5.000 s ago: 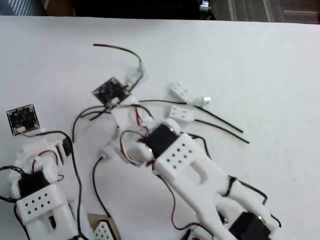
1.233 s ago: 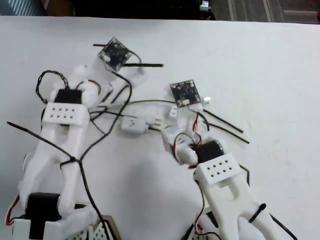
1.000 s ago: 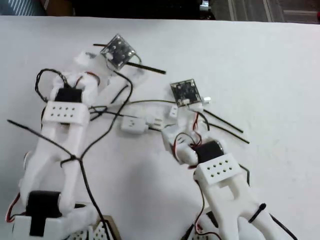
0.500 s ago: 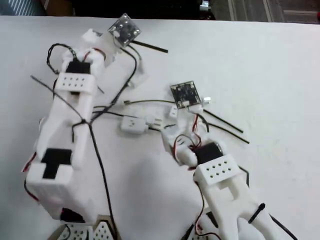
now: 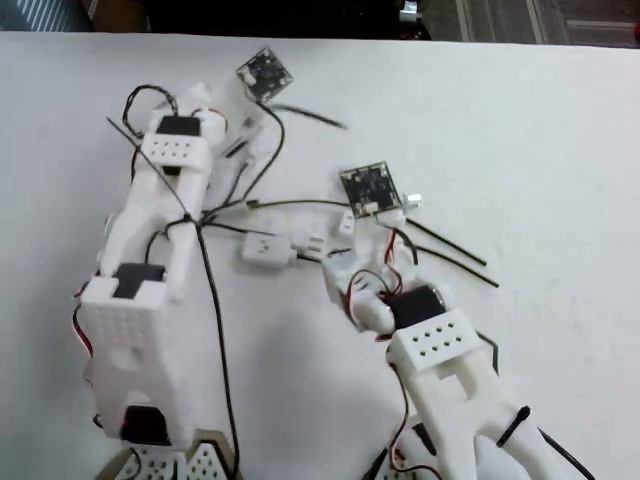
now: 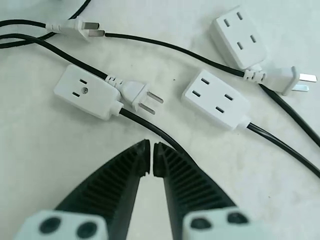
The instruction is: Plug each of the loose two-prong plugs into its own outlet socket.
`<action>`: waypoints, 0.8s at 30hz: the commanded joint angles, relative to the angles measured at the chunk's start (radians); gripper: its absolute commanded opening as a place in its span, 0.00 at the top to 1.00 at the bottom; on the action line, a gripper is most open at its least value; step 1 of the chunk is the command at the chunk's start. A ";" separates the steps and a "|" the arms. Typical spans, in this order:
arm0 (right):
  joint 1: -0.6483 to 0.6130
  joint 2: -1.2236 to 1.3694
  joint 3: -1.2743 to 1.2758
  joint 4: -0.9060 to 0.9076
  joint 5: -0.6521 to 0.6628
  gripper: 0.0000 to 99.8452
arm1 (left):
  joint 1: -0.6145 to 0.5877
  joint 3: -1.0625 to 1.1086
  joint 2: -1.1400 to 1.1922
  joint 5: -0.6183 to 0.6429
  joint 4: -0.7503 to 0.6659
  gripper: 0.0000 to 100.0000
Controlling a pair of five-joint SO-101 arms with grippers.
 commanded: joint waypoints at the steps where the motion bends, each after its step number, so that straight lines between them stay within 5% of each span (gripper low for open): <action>1: 0.012 -0.024 -0.011 -0.021 0.011 0.98 | 0.004 -0.048 -0.024 -0.003 0.009 0.77; 24: 0.010 -0.025 -0.011 -0.021 0.011 0.98 | -0.027 -0.072 -0.426 0.069 0.585 0.77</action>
